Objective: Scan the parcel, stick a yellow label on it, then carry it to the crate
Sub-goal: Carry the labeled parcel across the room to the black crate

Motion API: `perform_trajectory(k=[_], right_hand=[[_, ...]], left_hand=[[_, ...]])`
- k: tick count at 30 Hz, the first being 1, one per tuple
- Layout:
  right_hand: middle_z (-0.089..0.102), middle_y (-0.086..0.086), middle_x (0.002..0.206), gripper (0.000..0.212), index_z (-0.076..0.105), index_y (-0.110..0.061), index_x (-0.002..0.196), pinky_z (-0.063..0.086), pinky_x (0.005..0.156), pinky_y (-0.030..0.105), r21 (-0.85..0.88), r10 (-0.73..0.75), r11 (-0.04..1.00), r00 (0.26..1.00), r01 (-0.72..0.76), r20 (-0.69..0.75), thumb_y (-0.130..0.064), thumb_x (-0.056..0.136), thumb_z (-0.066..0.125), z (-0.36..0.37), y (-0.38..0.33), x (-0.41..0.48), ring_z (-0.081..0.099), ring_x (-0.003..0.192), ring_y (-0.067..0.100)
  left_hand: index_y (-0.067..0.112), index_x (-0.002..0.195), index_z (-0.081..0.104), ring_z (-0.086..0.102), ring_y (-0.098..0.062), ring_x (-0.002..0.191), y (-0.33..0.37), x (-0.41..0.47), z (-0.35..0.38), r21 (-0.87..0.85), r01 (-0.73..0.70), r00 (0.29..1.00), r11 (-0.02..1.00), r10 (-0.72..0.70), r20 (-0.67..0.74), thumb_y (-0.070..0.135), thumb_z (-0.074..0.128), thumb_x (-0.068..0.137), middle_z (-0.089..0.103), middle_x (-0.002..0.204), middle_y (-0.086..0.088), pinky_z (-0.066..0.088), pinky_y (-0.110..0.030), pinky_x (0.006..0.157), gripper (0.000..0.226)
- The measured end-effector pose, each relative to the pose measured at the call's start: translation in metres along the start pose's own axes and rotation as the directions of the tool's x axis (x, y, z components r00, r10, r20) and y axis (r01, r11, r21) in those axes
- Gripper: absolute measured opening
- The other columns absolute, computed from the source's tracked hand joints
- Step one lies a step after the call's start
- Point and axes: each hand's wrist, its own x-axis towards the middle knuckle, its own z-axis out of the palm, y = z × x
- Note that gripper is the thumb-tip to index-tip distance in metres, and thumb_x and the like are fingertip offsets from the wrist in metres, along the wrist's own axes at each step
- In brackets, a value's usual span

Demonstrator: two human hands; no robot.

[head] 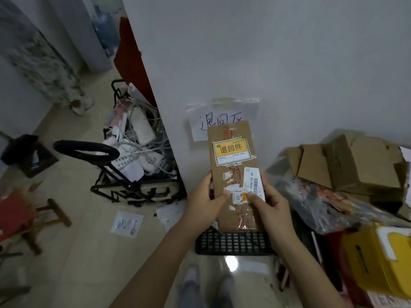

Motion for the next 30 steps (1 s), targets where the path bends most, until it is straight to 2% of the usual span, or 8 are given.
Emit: perform_trajectory(k=[7,12,16,19,22,24,28,30], right_hand=[[0.052,0.008,0.13,0.058,0.051,-0.045,0.131,0.055,0.091,0.047,-0.123,0.135,0.982,0.99,-0.14,-0.049,-0.013,0.085,0.063,0.008,0.077,0.015,0.062,0.11,0.023],[0.064,0.005,0.121,0.051,0.055,-0.059,0.111,0.054,0.092,0.04,-0.182,0.213,0.959,0.976,-0.217,-0.042,-0.02,0.08,0.063,0.031,0.128,0.029,0.066,0.1,0.013],[0.067,-0.003,0.113,0.057,0.052,-0.034,0.131,0.053,0.088,0.026,-0.185,0.29,0.941,0.957,-0.285,0.002,0.001,0.087,0.056,0.045,0.166,0.056,0.063,0.093,0.003],[0.064,-0.005,0.109,0.049,0.053,-0.02,0.132,0.051,0.067,0.01,-0.157,0.385,0.909,0.922,-0.386,-0.039,0.001,0.087,0.056,0.047,0.2,0.075,0.059,0.084,-0.003],[0.062,0.008,0.112,0.021,0.055,-0.014,0.105,0.048,0.059,0.024,-0.119,0.507,0.848,0.855,-0.517,-0.104,0.0,0.088,0.056,0.045,0.239,0.091,0.058,0.076,0.008],[0.063,0.01,0.103,0.02,0.049,-0.016,0.087,0.046,0.057,0.029,-0.115,0.557,0.815,0.823,-0.567,-0.11,0.003,0.087,0.055,0.043,0.267,0.098,0.057,0.07,0.013],[0.061,0.003,0.077,0.024,0.046,-0.015,0.081,0.05,0.055,0.031,-0.117,0.625,0.769,0.778,-0.628,-0.07,0.007,0.084,0.055,0.045,0.315,0.11,0.055,0.062,0.015],[0.063,0.004,0.081,0.022,0.045,-0.013,0.084,0.05,0.058,0.033,-0.104,0.647,0.753,0.76,-0.649,-0.062,0.006,0.084,0.056,0.049,0.336,0.113,0.057,0.065,0.016]], left_hand=[[0.036,0.121,0.051,0.064,-0.008,0.107,-0.081,0.019,0.012,0.035,0.183,0.982,0.983,-0.184,0.037,0.028,0.064,0.082,0.065,0.119,0.012,0.054,-0.041,0.093,0.042],[0.029,0.126,0.051,0.065,-0.011,0.103,-0.139,0.048,0.014,0.042,0.305,0.952,0.952,-0.306,0.021,0.012,0.058,0.084,0.066,0.118,0.005,0.053,-0.041,0.094,0.046],[0.032,0.128,0.049,0.063,-0.018,0.107,-0.185,0.084,0.013,0.119,0.362,0.931,0.925,-0.364,0.001,0.019,0.058,0.081,0.065,0.121,0.005,0.051,-0.045,0.097,0.049],[0.031,0.131,0.047,0.062,-0.017,0.109,-0.216,0.1,0.018,0.138,0.357,0.932,0.924,-0.362,0.011,0.016,0.056,0.084,0.063,0.12,0.007,0.05,-0.043,0.098,0.05],[0.026,0.134,0.045,0.06,-0.016,0.109,-0.252,0.112,0.026,0.144,0.353,0.931,0.925,-0.362,0.046,0.011,0.056,0.087,0.061,0.121,0.005,0.049,-0.04,0.099,0.051],[0.024,0.133,0.047,0.061,-0.016,0.108,-0.277,0.12,0.03,0.169,0.358,0.926,0.918,-0.373,0.065,0.009,0.057,0.086,0.062,0.119,0.005,0.049,-0.041,0.099,0.05],[0.023,0.135,0.046,0.059,-0.014,0.102,-0.326,0.128,0.036,0.227,0.375,0.915,0.899,-0.398,0.063,0.011,0.061,0.08,0.058,0.118,-0.004,0.051,-0.033,0.096,0.059],[0.025,0.139,0.043,0.055,-0.015,0.105,-0.348,0.132,0.04,0.233,0.422,0.893,0.876,-0.446,0.059,0.011,0.064,0.078,0.053,0.12,-0.005,0.048,-0.03,0.097,0.066]])
